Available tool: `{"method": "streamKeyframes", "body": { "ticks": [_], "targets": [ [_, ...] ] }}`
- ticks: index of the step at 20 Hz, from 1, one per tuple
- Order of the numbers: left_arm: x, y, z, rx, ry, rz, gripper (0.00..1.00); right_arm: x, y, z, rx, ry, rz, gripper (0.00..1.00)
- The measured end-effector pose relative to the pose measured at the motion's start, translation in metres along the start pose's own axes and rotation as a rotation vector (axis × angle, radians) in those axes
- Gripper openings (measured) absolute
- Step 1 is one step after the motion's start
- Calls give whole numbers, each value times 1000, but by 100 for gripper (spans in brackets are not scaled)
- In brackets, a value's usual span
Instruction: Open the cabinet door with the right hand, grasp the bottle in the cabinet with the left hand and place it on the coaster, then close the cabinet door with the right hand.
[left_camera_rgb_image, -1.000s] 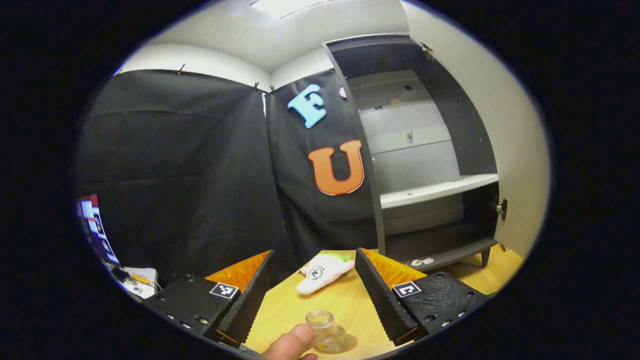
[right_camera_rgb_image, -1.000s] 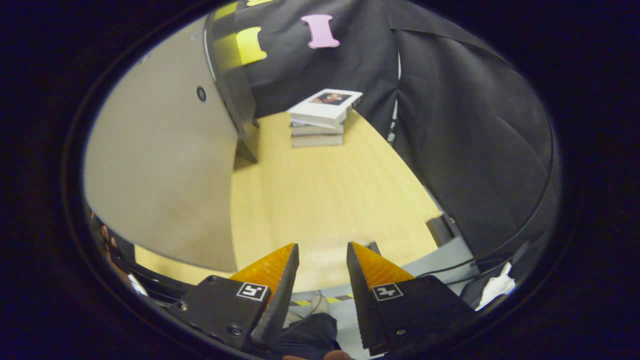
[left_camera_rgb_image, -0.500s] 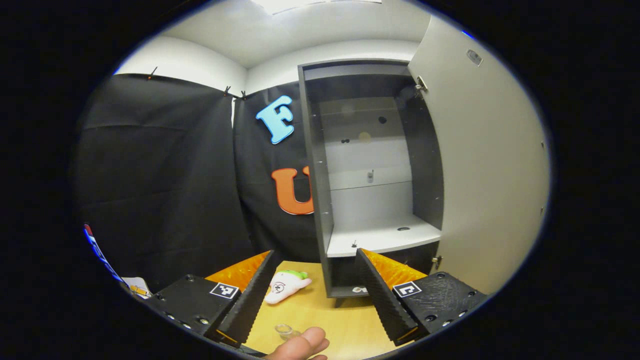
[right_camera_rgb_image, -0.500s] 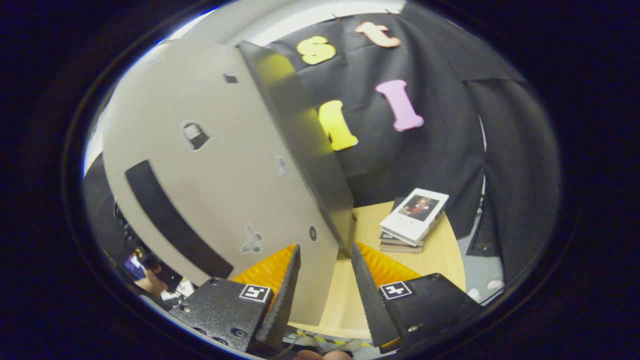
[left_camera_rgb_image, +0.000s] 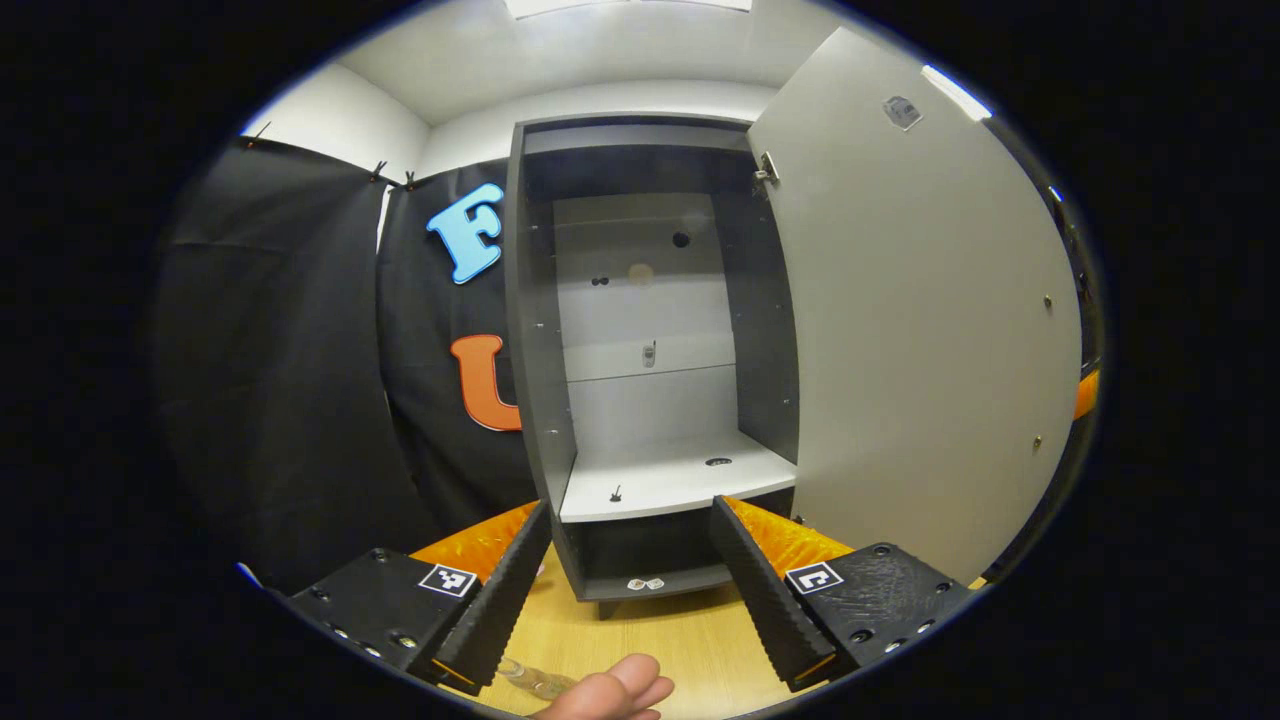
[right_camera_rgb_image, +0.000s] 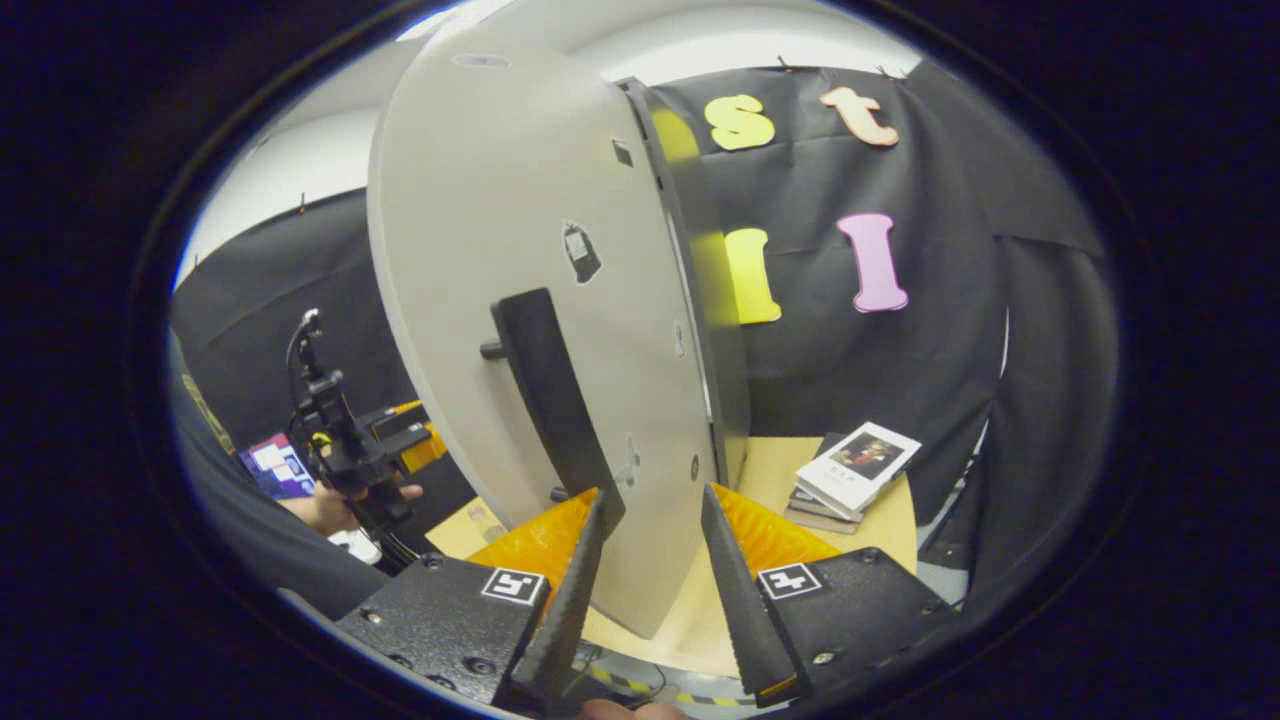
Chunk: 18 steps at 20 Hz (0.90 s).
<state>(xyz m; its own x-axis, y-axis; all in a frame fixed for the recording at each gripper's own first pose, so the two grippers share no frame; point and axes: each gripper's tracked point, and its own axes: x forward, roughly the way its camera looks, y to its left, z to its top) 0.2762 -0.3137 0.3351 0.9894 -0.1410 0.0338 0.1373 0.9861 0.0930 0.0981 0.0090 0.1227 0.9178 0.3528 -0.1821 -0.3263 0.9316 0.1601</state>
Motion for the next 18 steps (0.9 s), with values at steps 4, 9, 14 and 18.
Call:
{"method": "streamKeyframes", "body": {
  "ticks": [4,9,14,18],
  "targets": [
    [0,11,-20,-9,25,10,96,14,31,0,-42,18,53,64],
    [0,29,-36,-19,59,30,96,41,76,-5,-36,86,207,64],
    [-10,54,-55,-29,103,74,96,66,108,-4,-37,115,317,65],
    [-19,77,-56,-43,105,131,96,89,123,-7,-41,149,388,65]
  ]
}}
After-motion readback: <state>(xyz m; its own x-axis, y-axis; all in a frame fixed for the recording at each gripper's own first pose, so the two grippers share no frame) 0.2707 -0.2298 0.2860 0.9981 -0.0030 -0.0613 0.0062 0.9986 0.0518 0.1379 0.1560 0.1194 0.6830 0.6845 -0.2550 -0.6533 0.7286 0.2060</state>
